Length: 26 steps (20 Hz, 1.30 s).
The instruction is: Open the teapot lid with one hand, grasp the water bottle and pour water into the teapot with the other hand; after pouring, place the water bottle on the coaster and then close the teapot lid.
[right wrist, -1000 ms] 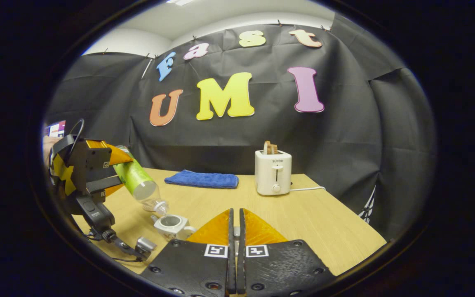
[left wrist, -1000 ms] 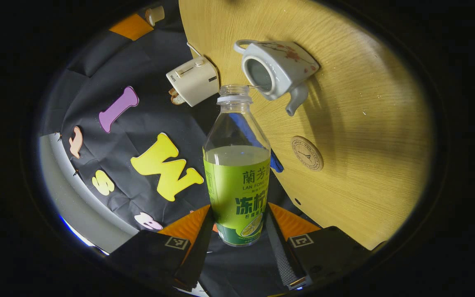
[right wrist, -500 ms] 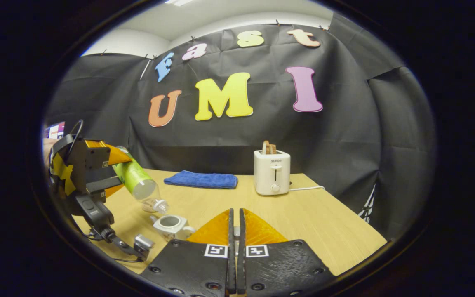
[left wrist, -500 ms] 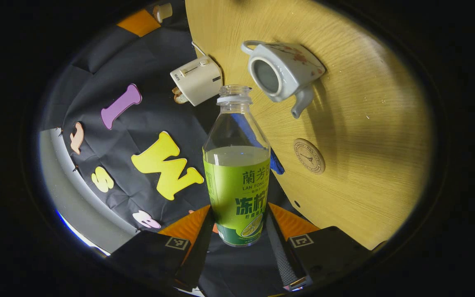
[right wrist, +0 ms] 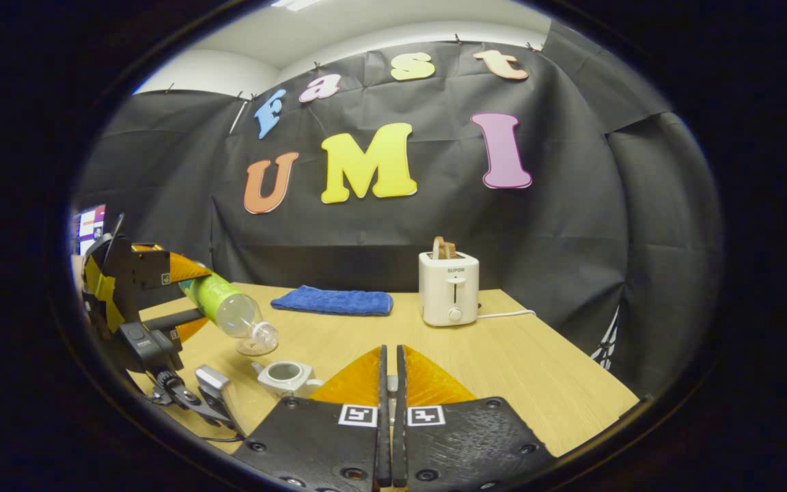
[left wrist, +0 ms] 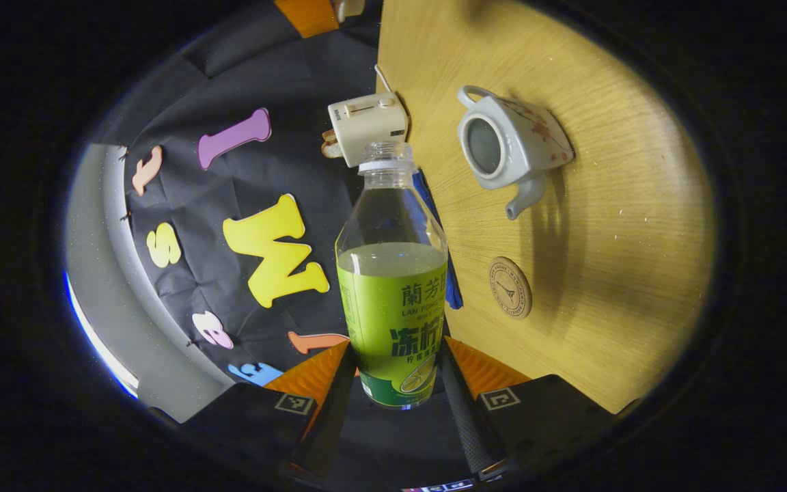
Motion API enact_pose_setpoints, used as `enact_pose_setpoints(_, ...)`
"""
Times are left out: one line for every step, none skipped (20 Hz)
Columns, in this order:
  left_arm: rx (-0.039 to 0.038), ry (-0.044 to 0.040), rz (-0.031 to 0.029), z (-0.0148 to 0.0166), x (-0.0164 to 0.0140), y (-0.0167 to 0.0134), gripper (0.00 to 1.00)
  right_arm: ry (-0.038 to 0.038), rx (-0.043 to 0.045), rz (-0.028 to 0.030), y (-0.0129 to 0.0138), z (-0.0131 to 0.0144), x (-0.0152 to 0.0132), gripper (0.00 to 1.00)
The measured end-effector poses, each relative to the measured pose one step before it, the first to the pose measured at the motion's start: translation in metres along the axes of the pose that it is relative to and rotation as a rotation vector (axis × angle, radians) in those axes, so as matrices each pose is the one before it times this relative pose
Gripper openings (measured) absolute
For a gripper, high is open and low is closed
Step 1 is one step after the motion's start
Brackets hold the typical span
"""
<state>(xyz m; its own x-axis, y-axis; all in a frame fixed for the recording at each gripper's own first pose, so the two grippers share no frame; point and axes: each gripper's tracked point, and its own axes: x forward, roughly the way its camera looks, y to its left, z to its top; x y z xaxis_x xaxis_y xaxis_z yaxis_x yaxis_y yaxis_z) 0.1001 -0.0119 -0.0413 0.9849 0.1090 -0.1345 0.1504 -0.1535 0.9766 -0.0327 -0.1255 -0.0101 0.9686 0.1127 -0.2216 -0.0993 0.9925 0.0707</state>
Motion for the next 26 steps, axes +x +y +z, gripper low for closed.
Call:
enact_pose_setpoints(-0.05604,-0.00473,0.00058,-0.0004,-0.00082,-0.0015,0.73,-0.00491,0.00193,-0.00029,0.00133,0.00273,-0.0019,0.01)
enact_pose_setpoints(-0.05116,-0.00349,-0.01258,-0.00111,-0.00012,-0.00376,0.73,-0.00479,0.00138,-0.00087,0.00199,0.00339,-0.00065,0.01)
enact_pose_setpoints(-0.05638,-0.00496,-0.0189,-0.0004,0.00028,-0.00555,0.73,-0.00415,0.00012,0.0007,0.00092,0.00207,-0.00145,0.01)
enact_pose_setpoints(-0.06191,-0.00181,-0.0198,-0.00267,0.00011,-0.00577,0.7,-0.00495,0.00069,-0.00021,0.00222,0.00337,-0.00117,0.01)
enact_pose_setpoints(-0.06548,0.00003,-0.01903,-0.00094,-0.00058,-0.00474,0.73,-0.00446,0.00058,-0.00093,0.00143,0.00272,-0.00045,0.01)
enact_pose_setpoints(-0.0688,0.00128,-0.0206,-0.00234,-0.00086,-0.00517,0.73,-0.00378,0.00297,-0.00052,0.00068,0.00154,-0.00158,0.01)
enact_pose_setpoints(-0.07213,0.00166,-0.02507,-0.00311,-0.00018,-0.00336,0.73,-0.00115,0.00139,-0.00005,0.00179,0.0023,-0.00062,0.01)
enact_pose_setpoints(-0.08251,0.00306,-0.02312,-0.00297,-0.00114,-0.00446,0.73,-0.00232,0.00123,-0.00149,0.00029,0.00217,-0.00108,0.01)
enact_pose_setpoints(-0.0809,-0.00093,-0.01818,-0.00177,-0.00159,-0.00236,0.73,-0.00163,-0.00013,-0.00152,0.00072,0.00228,-0.00163,0.01)
enact_pose_setpoints(-0.06999,-0.00568,-0.01201,-0.00088,-0.00259,0.00072,0.74,-0.00047,-0.00146,-0.00104,0.00029,0.00074,-0.00148,0.01)
enact_pose_setpoints(-0.06246,-0.00581,-0.00271,0.00133,-0.00173,0.00136,0.74,-0.00142,-0.00011,-0.00133,0.00139,0.0024,-0.00062,0.01)
enact_pose_setpoints(-0.05823,-0.01302,0.00409,-0.00001,-0.00268,0.00309,0.74,-0.00165,-0.00142,-0.00165,0.0007,0.00151,-0.00081,0.01)
enact_pose_setpoints(-0.06024,-0.00717,0.00098,-0.00039,-0.00043,0.00176,0.74,-0.00236,-0.00136,-0.0008,0.00132,0.00193,0.00001,0.01)
enact_pose_setpoints(-0.06853,-0.00822,0.00186,-0.00163,-0.00244,0.00035,0.73,-0.00315,-0.00212,0.00077,0.00321,0.00177,-0.00085,0.01)
enact_pose_setpoints(-0.08174,-0.00794,0.00047,-0.00157,-0.001,0.00172,0.73,-0.00356,-0.00206,0.00035,0.00232,0.00167,0.00012,0.01)
enact_pose_setpoints(-0.09163,-0.01509,0.00411,0.00128,-0.00075,0.00521,0.73,-0.00152,-0.00198,0.0013,0.0019,0.00102,-0.00034,0.01)
enact_pose_setpoints(-0.08505,-0.02806,0.00399,0.00312,-0.00056,0.00635,0.73,-0.00163,-0.00065,0.00291,0.00297,0.00106,-0.00012,0.01)
enact_pose_setpoints(-0.07011,-0.00886,0.00728,0.00171,0.00278,0.00346,0.74,0.00145,0.00008,0.00308,0.00251,0.00036,-0.00033,0.01)
enact_pose_setpoints(-0.0676,-0.00973,0.00782,0.00198,0.00212,0.00445,0.73,-0.00197,-0.00037,0.00356,0.00262,-0.00002,0.00053,0.01)
enact_pose_setpoints(-0.06052,-0.00315,-0.0065,-0.00082,0.00184,0.00358,0.74,-0.00318,0.0014,-0.00099,0.0011,-0.00003,0.0,0.01)
enact_pose_setpoints(-0.05316,-0.00499,-0.00792,0.00241,0.00283,0.00267,0.74,-0.00003,0.00312,0.00158,0.00144,-0.00016,0.00049,0.01)
enact_pose_setpoints(-0.04052,-0.00765,-0.00421,0.00252,0.00407,0.0016,0.74,0.0029,0.00031,0.00187,0.00182,-0.00145,-0.0006,0.01)
enact_pose_setpoints(-0.03293,-0.00894,-0.00272,0.00275,0.00379,0.00236,0.74,0.00288,-0.00098,0.00145,0.00144,-0.00083,0.00135,0.01)
enact_pose_setpoints(-0.02709,-0.01477,-0.00468,0.00246,0.00436,0.00148,0.74,0.00303,-0.00077,0.00322,0.00241,-0.00042,0.00065,0.01)
enact_pose_setpoints(-0.02463,-0.01392,0.00167,0.00293,0.00448,0.00062,0.74,0.00161,-0.00105,0.00241,0.00104,-0.0011,0.00094,0.01)
enact_pose_setpoints(-0.01566,-0.02183,0.00281,0.00419,0.00549,0.00135,0.74,0.00088,-0.00282,0.00252,0.00128,-0.00046,0.00065,0.01)
